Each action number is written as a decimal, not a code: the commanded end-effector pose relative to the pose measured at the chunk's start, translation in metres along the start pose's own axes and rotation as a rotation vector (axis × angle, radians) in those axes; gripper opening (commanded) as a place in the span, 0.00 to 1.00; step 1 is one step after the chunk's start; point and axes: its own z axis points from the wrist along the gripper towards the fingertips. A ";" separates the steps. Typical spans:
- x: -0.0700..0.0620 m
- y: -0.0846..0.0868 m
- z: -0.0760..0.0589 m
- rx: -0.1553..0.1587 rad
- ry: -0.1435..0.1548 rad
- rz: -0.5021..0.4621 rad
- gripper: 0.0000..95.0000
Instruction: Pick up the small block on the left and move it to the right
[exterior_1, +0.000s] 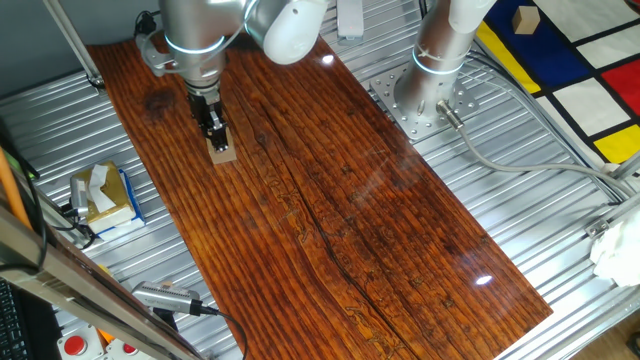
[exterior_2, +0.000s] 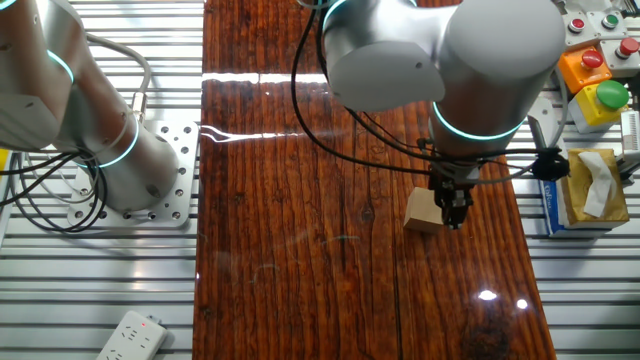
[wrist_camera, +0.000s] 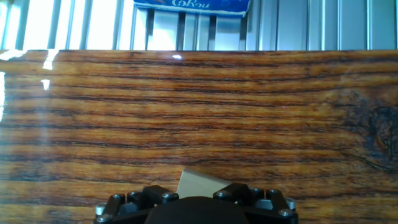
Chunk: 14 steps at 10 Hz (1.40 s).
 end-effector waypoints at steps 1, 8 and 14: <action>0.000 0.000 0.000 -0.002 -0.006 -0.006 0.80; 0.000 0.000 0.000 0.035 0.002 -0.056 0.80; 0.000 0.000 0.000 0.139 0.024 -0.131 0.80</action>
